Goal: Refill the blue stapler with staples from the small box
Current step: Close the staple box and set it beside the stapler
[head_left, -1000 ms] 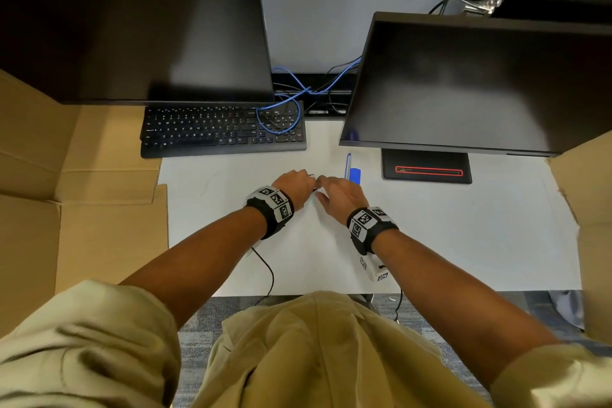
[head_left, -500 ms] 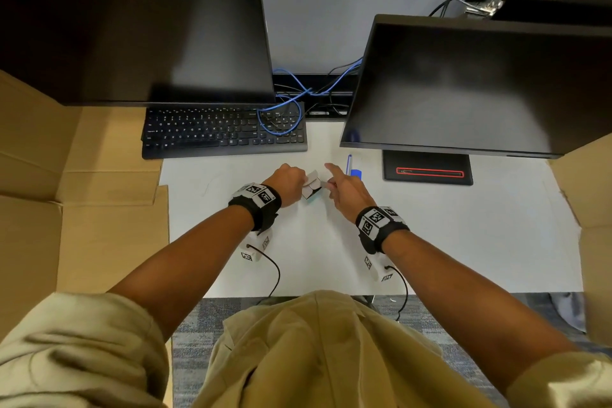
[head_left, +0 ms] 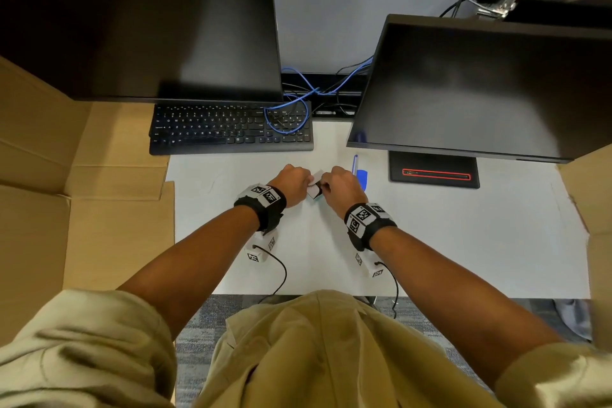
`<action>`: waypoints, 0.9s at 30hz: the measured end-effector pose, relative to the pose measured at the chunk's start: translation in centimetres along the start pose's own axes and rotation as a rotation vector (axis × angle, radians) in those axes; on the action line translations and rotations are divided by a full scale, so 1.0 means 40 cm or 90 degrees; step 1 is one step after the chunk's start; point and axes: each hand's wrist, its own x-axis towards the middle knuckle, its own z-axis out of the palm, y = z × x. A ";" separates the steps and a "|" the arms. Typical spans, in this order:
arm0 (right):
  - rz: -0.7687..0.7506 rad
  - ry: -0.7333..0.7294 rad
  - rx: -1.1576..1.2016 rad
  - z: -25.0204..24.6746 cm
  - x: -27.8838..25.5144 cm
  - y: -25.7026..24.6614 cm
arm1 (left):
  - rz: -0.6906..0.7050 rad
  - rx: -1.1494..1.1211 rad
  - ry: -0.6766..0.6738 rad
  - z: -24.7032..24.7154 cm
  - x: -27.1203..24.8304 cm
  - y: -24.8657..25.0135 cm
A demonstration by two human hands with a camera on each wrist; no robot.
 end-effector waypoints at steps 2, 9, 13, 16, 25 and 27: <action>0.017 0.005 0.008 0.000 -0.001 -0.002 | -0.002 -0.003 -0.003 0.002 -0.005 0.004; -0.034 0.012 0.013 -0.005 -0.014 -0.016 | -0.008 -0.006 0.005 0.005 -0.009 0.007; -0.075 -0.013 0.089 0.008 -0.017 -0.017 | 0.003 -0.004 0.018 0.002 -0.015 0.013; -0.051 -0.005 0.112 0.014 -0.027 -0.008 | -0.010 -0.016 0.020 0.000 -0.011 0.008; 0.003 -0.004 0.109 0.007 -0.013 -0.002 | -0.013 -0.048 0.029 0.008 -0.006 0.003; 0.007 -0.013 0.106 0.005 -0.008 0.001 | 0.009 -0.050 0.044 0.011 -0.005 0.000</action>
